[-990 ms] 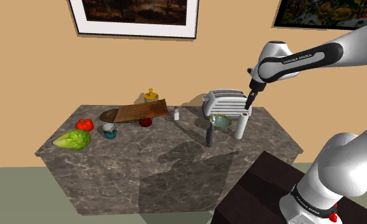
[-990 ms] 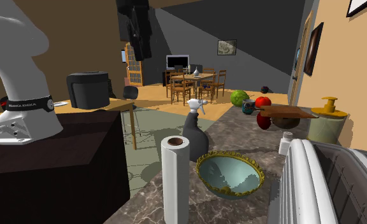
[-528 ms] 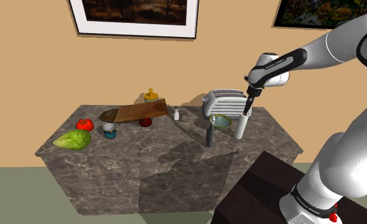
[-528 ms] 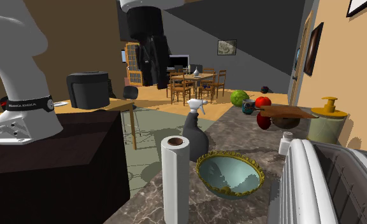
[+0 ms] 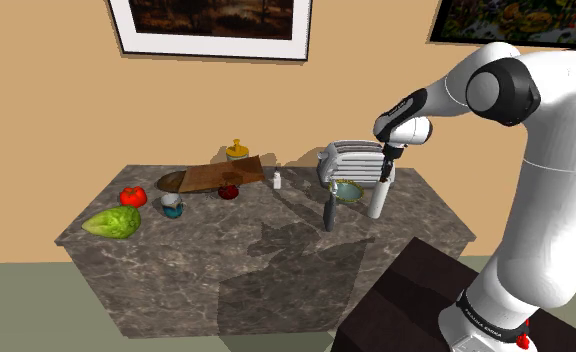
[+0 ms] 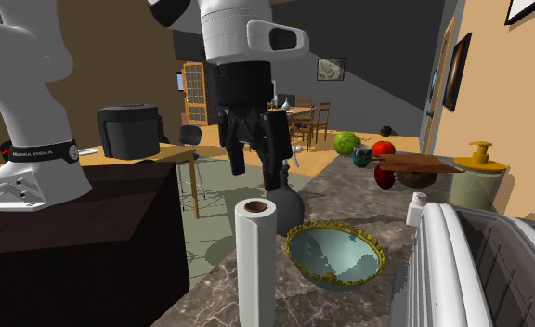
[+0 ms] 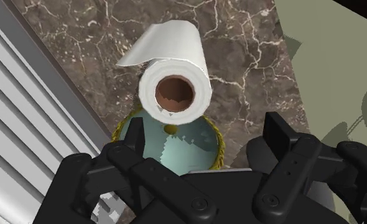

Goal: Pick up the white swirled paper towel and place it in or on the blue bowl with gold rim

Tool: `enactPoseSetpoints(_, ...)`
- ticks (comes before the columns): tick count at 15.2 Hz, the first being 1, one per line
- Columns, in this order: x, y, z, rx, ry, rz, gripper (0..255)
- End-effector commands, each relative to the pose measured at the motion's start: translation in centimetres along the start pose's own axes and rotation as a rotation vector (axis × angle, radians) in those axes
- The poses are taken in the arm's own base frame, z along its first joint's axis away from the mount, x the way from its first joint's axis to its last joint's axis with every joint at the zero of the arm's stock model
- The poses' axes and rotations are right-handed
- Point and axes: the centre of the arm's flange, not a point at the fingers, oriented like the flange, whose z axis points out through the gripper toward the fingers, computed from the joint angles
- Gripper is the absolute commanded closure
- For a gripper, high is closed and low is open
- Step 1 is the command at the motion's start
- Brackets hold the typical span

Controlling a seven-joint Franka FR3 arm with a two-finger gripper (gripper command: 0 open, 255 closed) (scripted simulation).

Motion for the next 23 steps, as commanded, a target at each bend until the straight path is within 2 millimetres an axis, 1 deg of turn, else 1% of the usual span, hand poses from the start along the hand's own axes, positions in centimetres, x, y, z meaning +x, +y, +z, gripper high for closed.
enactPoseSetpoints(1, 0.0, 1.9, 1.9, 0.006, -0.002, -0.028, 0)
enactPoseSetpoints(2, 0.1, 2.1, 2.0, 0.006, -0.003, -0.029, 0)
enactPoseSetpoints(8, 0.1, 2.0, 5.2, 0.006, -0.003, -0.029, 0)
enactPoseSetpoints(9, 0.1, 2.0, 6.0, 0.006, -0.003, -0.029, 0)
enactPoseSetpoints(17, 0.1, 2.0, 6.0, 0.006, -0.003, -0.029, 0)
enactPoseSetpoints(18, 0.1, 2.0, 6.0, 0.006, -0.003, -0.029, 255)
enactPoseSetpoints(23, 0.1, 2.0, 6.0, 0.006, -0.003, -0.029, 255)
